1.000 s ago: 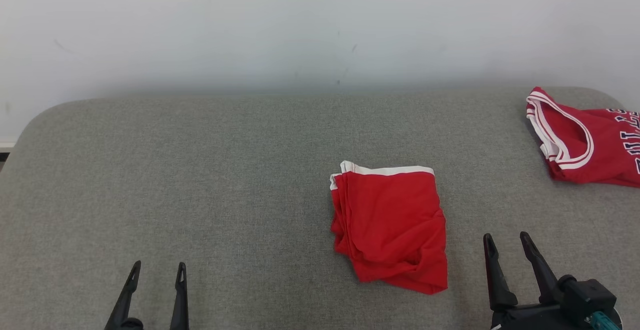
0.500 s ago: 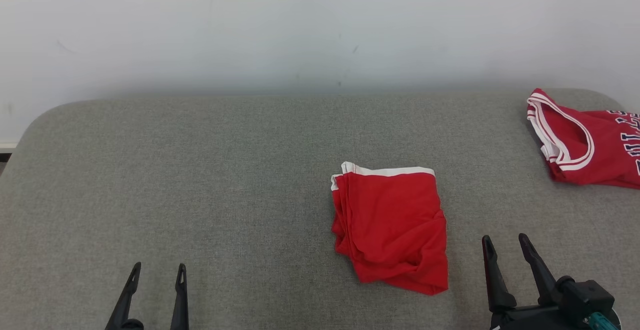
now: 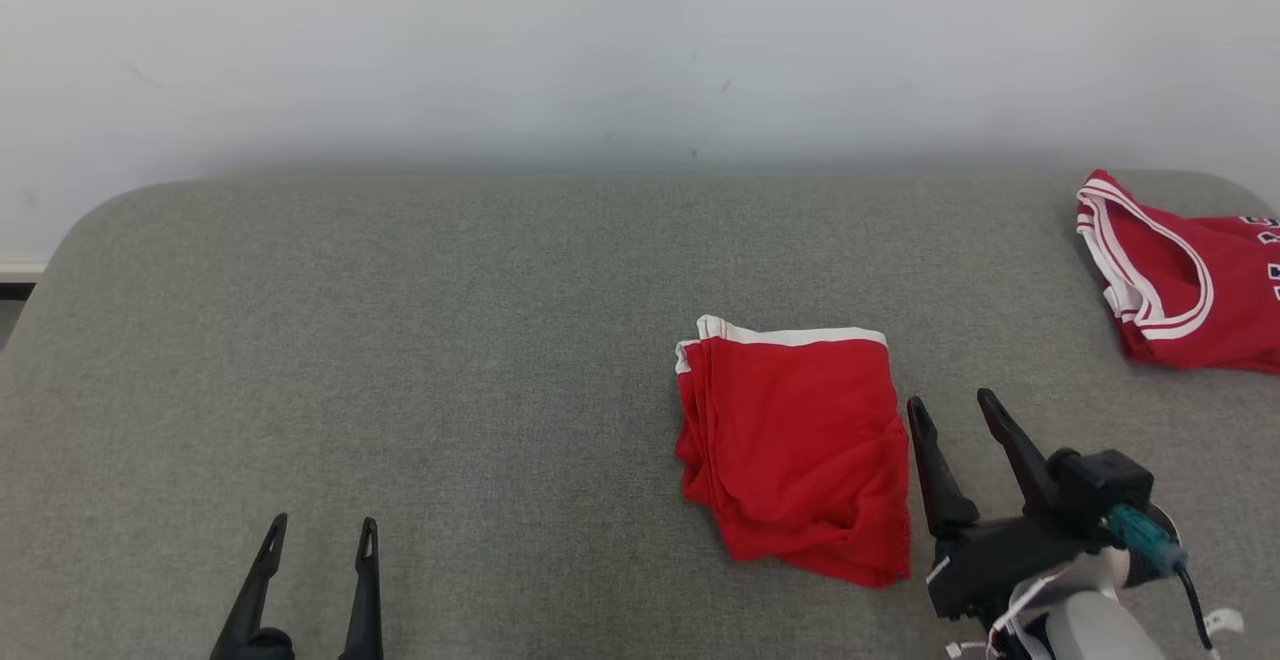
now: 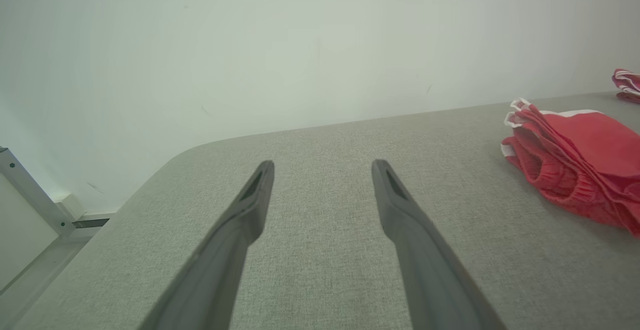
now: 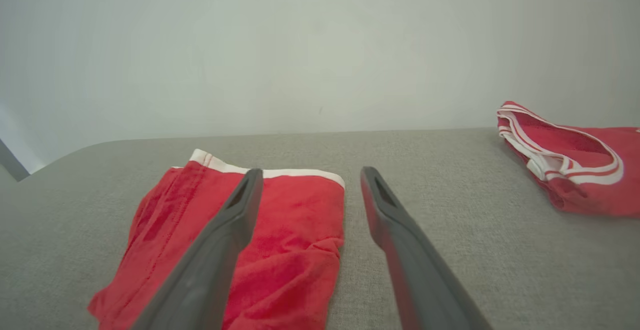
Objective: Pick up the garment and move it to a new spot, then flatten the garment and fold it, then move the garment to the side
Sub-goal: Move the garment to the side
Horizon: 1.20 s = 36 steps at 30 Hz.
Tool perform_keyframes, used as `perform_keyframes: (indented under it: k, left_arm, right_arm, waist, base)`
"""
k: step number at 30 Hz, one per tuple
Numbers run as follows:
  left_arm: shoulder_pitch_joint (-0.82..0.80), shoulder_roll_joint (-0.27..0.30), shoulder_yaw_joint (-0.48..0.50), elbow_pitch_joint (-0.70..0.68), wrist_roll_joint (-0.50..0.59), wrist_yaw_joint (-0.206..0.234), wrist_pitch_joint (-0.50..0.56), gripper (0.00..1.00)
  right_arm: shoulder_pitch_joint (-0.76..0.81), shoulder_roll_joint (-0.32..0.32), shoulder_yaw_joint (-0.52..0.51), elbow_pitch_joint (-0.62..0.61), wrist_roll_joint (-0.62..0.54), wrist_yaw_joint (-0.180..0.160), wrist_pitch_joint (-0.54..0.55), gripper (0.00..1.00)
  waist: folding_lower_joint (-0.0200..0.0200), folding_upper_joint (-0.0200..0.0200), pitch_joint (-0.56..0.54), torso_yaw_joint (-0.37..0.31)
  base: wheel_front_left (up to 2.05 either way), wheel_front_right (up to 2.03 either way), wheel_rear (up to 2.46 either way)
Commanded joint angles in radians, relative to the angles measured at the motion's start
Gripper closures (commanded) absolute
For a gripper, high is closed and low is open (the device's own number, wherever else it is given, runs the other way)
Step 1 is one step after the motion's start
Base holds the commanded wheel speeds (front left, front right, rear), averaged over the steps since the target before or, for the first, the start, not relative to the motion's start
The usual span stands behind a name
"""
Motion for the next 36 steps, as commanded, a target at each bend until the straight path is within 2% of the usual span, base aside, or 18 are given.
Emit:
perform_keyframes:
  k: [1,6,11,17,22,23,24,25,30,36]
  left_arm:
    - [-0.015,0.004,-0.002,0.001,-0.005,0.001,-0.003,0.00]
    - [-0.039,-0.001,-0.011,0.004,-0.005,0.003,-0.003,0.00]
    - [-0.059,-0.005,-0.019,0.007,-0.007,0.005,-0.003,0.00]
    - [-0.069,-0.006,-0.020,0.011,-0.008,0.010,-0.003,0.00]
    - [-0.075,-0.005,-0.023,0.017,-0.008,0.012,-0.003,0.00]
    - [-0.078,-0.005,-0.023,0.018,-0.008,0.012,-0.003,0.00]
    - [-0.079,-0.004,-0.025,0.019,-0.008,0.011,-0.003,0.00]
    - [-0.080,-0.004,-0.026,0.020,-0.008,0.009,-0.003,0.00]
    - [-0.081,-0.001,-0.027,0.024,-0.009,0.010,-0.003,0.00]
    - [-0.069,-0.003,-0.025,0.025,-0.011,0.013,-0.003,0.00]
  right_arm:
    - [-0.033,-0.004,0.012,0.033,0.016,-0.003,0.008,0.00]
    - [-0.152,-0.014,0.039,0.204,0.042,-0.003,0.062,0.00]
    - [-0.233,-0.012,0.065,0.364,0.064,-0.003,0.073,0.00]
    - [-0.273,0.007,0.078,0.522,0.086,-0.003,0.065,0.00]
    - [-0.282,0.034,0.127,0.615,0.114,-0.003,0.090,0.00]
    - [-0.285,0.040,0.138,0.627,0.125,-0.003,0.098,0.14]
    - [-0.289,0.044,0.149,0.636,0.137,-0.003,0.103,0.83]
    - [-0.292,0.047,0.161,0.646,0.146,-0.003,0.110,1.00]
    - [-0.324,0.039,0.199,0.651,0.187,-0.002,0.091,1.00]
    - [-0.415,-0.024,0.249,0.634,0.217,-0.002,0.062,1.00]
  waist:
    - [-0.0001,0.0000,0.010,0.010]
    - [-0.0001,0.0000,0.039,0.034]
    - [-0.0001,0.0000,0.065,0.050]
    - [-0.0001,0.0000,0.081,0.056]
    - [-0.0001,0.0000,0.086,0.051]
    - [-0.0001,0.0000,0.086,0.051]
    - [-0.0001,0.0000,0.087,0.052]
    - [-0.0001,0.0000,0.088,0.052]
    - [-0.0001,0.0000,0.087,0.051]
    - [-0.0001,0.0000,0.105,0.016]
  base:
    - [0.00,0.00,0.00]
    - [0.00,0.00,0.00]
    - [0.00,0.00,0.00]
    - [0.00,0.00,0.00]
    - [0.00,0.00,0.00]
    - [0.00,0.00,0.00]
    - [0.00,0.00,0.00]
    - [0.00,0.00,0.00]
    - [0.00,0.00,0.00]
    - [0.00,0.00,0.00]
